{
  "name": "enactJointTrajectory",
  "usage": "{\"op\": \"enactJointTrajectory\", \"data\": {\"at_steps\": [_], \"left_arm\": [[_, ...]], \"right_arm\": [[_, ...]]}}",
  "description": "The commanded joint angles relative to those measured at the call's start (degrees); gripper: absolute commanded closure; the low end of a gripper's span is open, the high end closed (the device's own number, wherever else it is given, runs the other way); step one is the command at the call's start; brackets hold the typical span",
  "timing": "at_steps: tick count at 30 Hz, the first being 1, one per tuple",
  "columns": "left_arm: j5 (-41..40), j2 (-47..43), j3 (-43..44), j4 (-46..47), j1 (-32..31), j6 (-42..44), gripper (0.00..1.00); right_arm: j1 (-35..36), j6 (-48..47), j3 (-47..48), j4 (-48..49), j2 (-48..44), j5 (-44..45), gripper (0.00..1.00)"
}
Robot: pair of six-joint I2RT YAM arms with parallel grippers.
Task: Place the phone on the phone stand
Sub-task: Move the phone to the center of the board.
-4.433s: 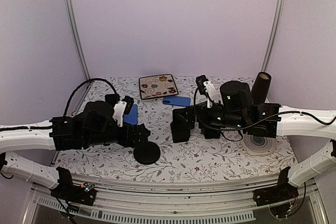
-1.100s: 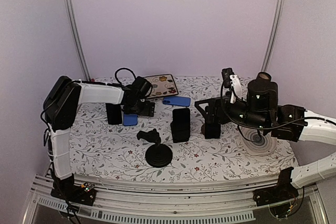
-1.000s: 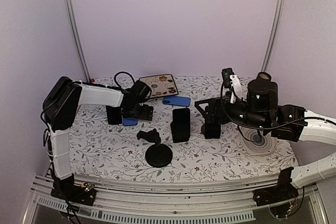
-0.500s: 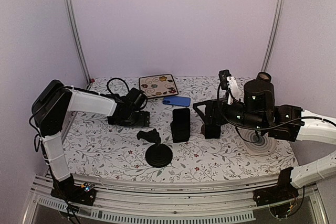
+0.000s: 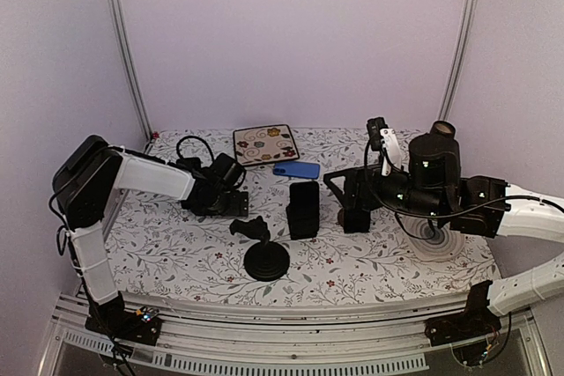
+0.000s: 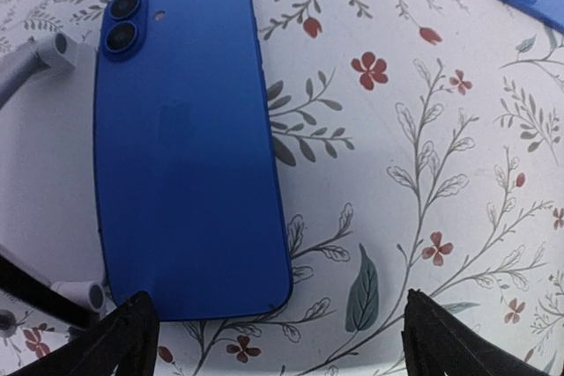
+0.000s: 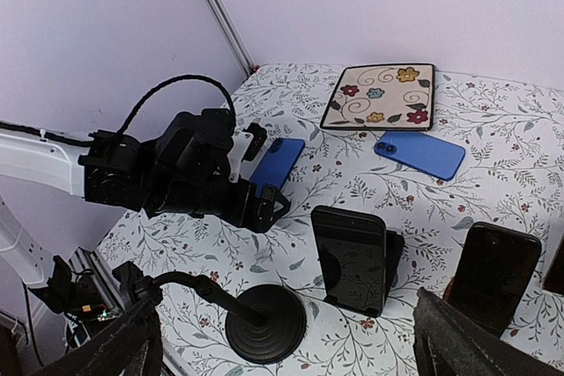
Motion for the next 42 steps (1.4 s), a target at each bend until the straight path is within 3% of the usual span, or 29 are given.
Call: {"op": "enactJointTrajectory", "data": {"at_steps": [1, 14, 42], "left_arm": [[0.06, -2.13, -1.9, 1.32, -0.64, -0.92, 0.03], [-1.26, -3.97, -5.45, 1.78, -0.15, -1.41, 0.03], [-2.09, 0.59, -1.8, 1.89, 2.34, 1.32, 0.03]], "right_arm": [[0.29, 0.08, -0.39, 0.85, 0.47, -0.45, 0.01], [0.29, 0.03, -0.37, 0.86, 0.77, -0.63, 0.01], [0.29, 0.13, -0.63, 0.24, 0.57, -0.55, 0.01]]}}
